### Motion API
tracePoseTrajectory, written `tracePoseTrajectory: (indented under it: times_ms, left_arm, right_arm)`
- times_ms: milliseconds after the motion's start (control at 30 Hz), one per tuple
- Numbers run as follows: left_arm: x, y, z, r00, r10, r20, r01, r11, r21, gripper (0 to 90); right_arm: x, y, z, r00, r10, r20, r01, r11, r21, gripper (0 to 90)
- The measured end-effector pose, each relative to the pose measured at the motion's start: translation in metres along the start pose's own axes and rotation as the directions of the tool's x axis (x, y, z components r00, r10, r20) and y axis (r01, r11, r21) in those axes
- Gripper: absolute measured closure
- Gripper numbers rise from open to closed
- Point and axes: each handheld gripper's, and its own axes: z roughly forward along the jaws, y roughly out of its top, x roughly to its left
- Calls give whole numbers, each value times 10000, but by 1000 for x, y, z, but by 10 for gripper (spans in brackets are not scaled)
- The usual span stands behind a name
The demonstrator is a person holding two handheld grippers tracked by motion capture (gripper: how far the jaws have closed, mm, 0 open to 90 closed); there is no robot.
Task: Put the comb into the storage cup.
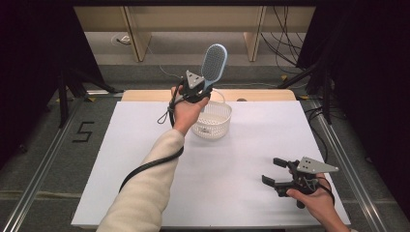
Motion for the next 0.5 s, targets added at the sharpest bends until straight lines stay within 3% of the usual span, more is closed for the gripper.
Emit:
tracePoseTrajectory:
  times_ms: [500]
  left_arm:
    - [-1,0,5,10000,10,84,-10,10000,-40,695]
  right_arm:
    - [0,0,0,10000,30,-19,-30,10000,2,159]
